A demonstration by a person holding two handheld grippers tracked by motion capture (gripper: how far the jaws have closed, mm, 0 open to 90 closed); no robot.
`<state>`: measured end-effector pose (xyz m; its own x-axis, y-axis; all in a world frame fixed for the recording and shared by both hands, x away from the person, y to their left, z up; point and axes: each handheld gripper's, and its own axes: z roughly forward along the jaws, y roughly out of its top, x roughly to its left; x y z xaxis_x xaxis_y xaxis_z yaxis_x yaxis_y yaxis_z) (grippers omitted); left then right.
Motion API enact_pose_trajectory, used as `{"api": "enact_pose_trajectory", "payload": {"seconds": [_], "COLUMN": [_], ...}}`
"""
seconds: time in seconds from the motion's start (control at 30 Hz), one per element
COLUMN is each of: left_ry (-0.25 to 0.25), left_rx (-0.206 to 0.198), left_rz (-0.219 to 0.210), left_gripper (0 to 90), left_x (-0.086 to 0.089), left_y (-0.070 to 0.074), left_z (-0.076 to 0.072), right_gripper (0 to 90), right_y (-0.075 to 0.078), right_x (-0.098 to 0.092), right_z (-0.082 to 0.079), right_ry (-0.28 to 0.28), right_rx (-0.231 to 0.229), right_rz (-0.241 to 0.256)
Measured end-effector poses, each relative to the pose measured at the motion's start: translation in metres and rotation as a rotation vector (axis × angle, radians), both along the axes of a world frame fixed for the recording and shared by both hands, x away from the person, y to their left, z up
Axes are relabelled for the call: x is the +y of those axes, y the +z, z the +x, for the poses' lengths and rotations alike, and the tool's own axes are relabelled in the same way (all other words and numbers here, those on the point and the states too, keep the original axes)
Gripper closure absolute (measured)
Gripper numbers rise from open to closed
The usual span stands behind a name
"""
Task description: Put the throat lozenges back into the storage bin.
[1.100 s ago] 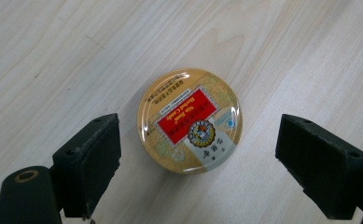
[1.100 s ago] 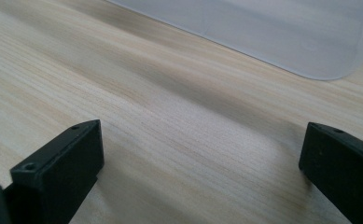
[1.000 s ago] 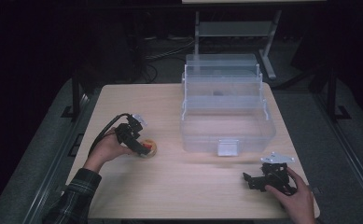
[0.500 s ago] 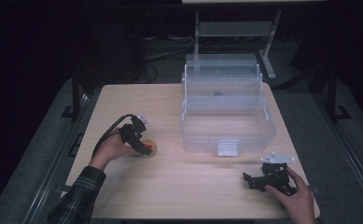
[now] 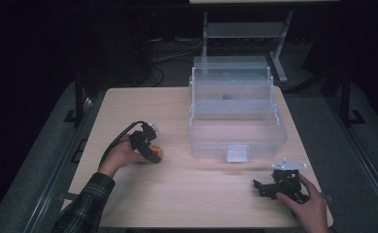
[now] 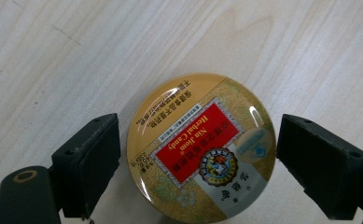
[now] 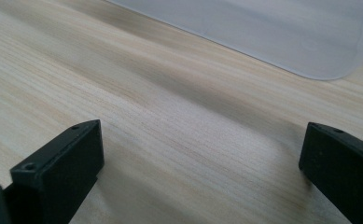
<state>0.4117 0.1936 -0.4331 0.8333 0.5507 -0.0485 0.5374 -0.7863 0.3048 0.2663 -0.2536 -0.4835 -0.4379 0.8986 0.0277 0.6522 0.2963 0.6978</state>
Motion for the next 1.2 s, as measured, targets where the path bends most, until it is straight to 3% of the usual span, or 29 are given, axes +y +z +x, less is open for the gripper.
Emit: {"api": "enact_pose_trajectory", "payload": {"seconds": [0.57,1.2], "left_ry": [-0.013,-0.018], "left_rx": [0.0,0.016], "left_rz": [0.052,0.052], "left_gripper": [13.3,19.1], "left_x": [-0.0035,-0.0034], "left_y": [-0.0073,-0.0085], "left_z": [0.0006,0.0011], "right_gripper": [0.0,0.0], "right_y": [0.0,0.0], "right_x": [0.0,0.0], "right_z": [0.0,0.0], "right_ry": [0.0,0.0], "right_rx": [0.0,0.0], "right_rz": [0.0,0.0]}}
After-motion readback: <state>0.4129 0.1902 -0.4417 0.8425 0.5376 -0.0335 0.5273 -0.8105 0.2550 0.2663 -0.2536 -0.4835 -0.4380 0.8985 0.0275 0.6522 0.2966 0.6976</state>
